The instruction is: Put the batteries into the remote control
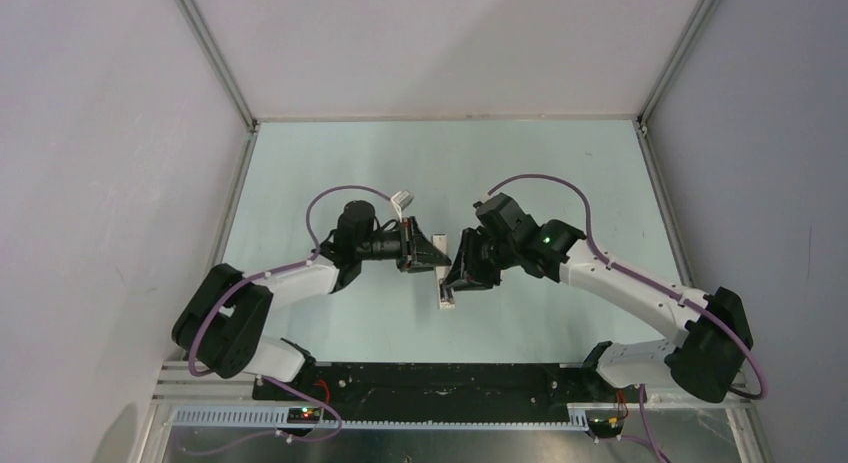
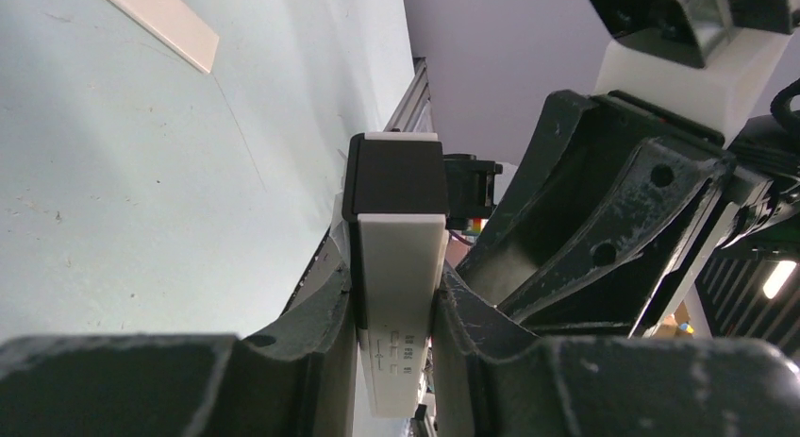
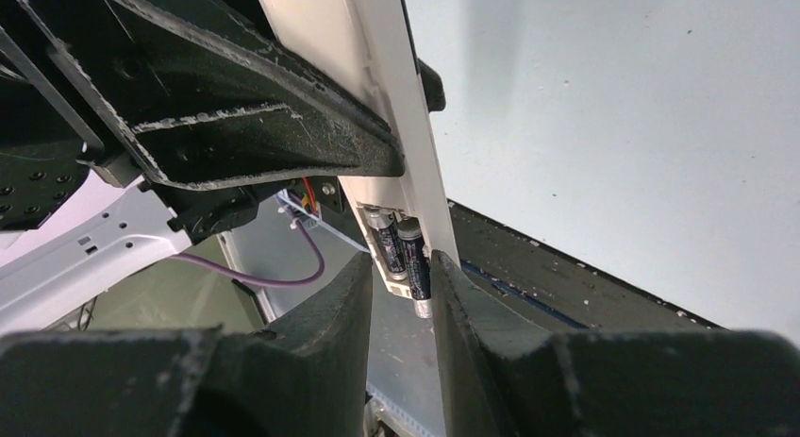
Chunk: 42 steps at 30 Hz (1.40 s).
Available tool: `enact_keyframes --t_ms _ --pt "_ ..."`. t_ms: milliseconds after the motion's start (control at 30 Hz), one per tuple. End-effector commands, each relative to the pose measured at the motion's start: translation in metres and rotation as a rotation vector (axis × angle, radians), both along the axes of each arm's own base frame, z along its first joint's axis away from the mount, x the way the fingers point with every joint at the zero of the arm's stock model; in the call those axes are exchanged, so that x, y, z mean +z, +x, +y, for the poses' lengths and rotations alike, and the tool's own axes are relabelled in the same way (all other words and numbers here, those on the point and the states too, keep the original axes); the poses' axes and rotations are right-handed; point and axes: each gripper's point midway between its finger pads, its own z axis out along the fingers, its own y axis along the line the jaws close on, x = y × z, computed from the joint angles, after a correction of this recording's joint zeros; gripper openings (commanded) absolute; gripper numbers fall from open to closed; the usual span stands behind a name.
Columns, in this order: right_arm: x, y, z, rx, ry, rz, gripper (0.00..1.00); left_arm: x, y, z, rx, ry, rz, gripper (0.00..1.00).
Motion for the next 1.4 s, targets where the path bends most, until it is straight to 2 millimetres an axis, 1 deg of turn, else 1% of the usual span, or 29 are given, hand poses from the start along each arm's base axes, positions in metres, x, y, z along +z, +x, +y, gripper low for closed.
enact_keyframes --t_ms 0,167,300,400,500,567,600,633,667,700,733,767,833,867,900,933,967,1000,1033,1067,1100,1133,1167,1200,1233,1267,1300,1333,1367 --pt "0.019 0.011 -0.009 -0.039 -0.004 -0.087 0.33 0.023 -0.002 -0.009 -0.055 -0.056 -0.05 0.0" --pt "0.025 0.01 -0.012 -0.034 0.001 -0.107 0.34 0.026 0.002 -0.011 -0.052 -0.059 -0.051 0.0" --pt "0.032 0.007 -0.009 0.0 0.033 -0.126 0.33 0.027 0.003 -0.012 -0.05 -0.06 -0.049 0.0" --pt "0.039 0.004 -0.009 0.059 0.045 -0.196 0.32 0.026 0.004 -0.012 -0.048 -0.06 -0.045 0.0" --pt "0.044 0.0 -0.015 0.128 0.02 -0.312 0.29 0.026 0.005 -0.012 -0.047 -0.06 -0.045 0.0" --pt "0.052 -0.005 -0.016 0.19 0.033 -0.406 0.28 0.026 0.006 -0.012 -0.046 -0.059 -0.043 0.0" --pt "0.058 -0.012 -0.016 0.225 0.052 -0.446 0.27 0.026 0.006 -0.012 -0.045 -0.059 -0.042 0.0" --pt "0.061 -0.013 -0.015 0.262 0.059 -0.499 0.27 0.025 0.006 -0.011 -0.043 -0.058 -0.04 0.0" --pt "0.065 -0.019 -0.016 0.289 0.074 -0.529 0.25 0.024 0.006 -0.011 -0.039 -0.056 -0.037 0.0" --pt "0.067 -0.021 -0.016 0.323 0.078 -0.573 0.24 0.024 0.006 -0.011 -0.038 -0.055 -0.037 0.0" --pt "0.067 -0.027 -0.016 0.35 0.082 -0.597 0.23 0.022 0.006 -0.011 -0.037 -0.053 -0.034 0.0" --pt "0.066 -0.027 -0.017 0.383 0.073 -0.64 0.22 0.022 0.006 -0.011 -0.035 -0.052 -0.033 0.0" --pt "0.059 -0.03 -0.02 0.437 0.042 -0.702 0.2 0.022 0.007 -0.01 -0.033 -0.053 -0.032 0.0" --pt "0.05 -0.033 -0.022 0.46 0.015 -0.726 0.2 0.023 0.007 -0.011 -0.033 -0.054 -0.034 0.0" --pt "0.047 -0.032 -0.022 0.498 -0.005 -0.779 0.2 0.023 0.007 -0.011 -0.034 -0.055 -0.032 0.0" --pt "0.038 -0.033 -0.025 0.534 -0.042 -0.833 0.21 0.025 0.007 -0.011 -0.035 -0.057 -0.033 0.0" --pt "0.044 -0.033 -0.023 0.538 -0.024 -0.896 0.21 0.026 0.007 -0.011 -0.036 -0.059 -0.036 0.0" --pt "0.032 -0.036 -0.025 0.577 -0.051 -0.943 0.21 0.027 0.007 -0.011 -0.037 -0.061 -0.036 0.0" --pt "0.045 -0.037 -0.022 0.561 0.003 -1.018 0.21 0.028 0.006 -0.011 -0.037 -0.062 -0.038 0.0" --pt "0.031 -0.037 -0.025 0.575 -0.023 -1.049 0.21 0.029 0.007 -0.011 -0.037 -0.064 -0.039 0.0" --pt "0.033 -0.038 -0.024 0.549 0.018 -1.103 0.21 0.029 0.006 -0.011 -0.038 -0.065 -0.04 0.0" --pt "0.043 -0.033 -0.022 0.507 0.044 -1.157 0.21 0.03 0.006 -0.011 -0.039 -0.066 -0.042 0.0" --pt "0.039 -0.033 -0.026 0.492 0.051 -1.176 0.2 0.031 0.006 -0.011 -0.038 -0.067 -0.042 0.0" --pt "0.046 -0.03 -0.025 0.464 0.071 -1.216 0.18 0.031 0.006 -0.011 -0.038 -0.067 -0.043 0.0" --pt "0.042 -0.03 -0.029 0.453 0.069 -1.231 0.17 0.031 0.006 -0.01 -0.036 -0.068 -0.045 0.0" --pt "0.047 -0.029 -0.028 0.437 0.082 -1.257 0.15 0.031 0.006 -0.01 -0.035 -0.067 -0.043 0.0" --pt "0.043 -0.029 -0.03 0.437 0.077 -1.268 0.14 0.031 0.006 -0.01 -0.034 -0.067 -0.044 0.0" --pt "0.05 -0.028 -0.028 0.421 0.097 -1.292 0.13 0.031 0.006 -0.01 -0.033 -0.068 -0.044 0.0" --pt "0.048 -0.029 -0.028 0.418 0.096 -1.295 0.13 0.031 0.006 -0.01 -0.033 -0.067 -0.042 0.0"
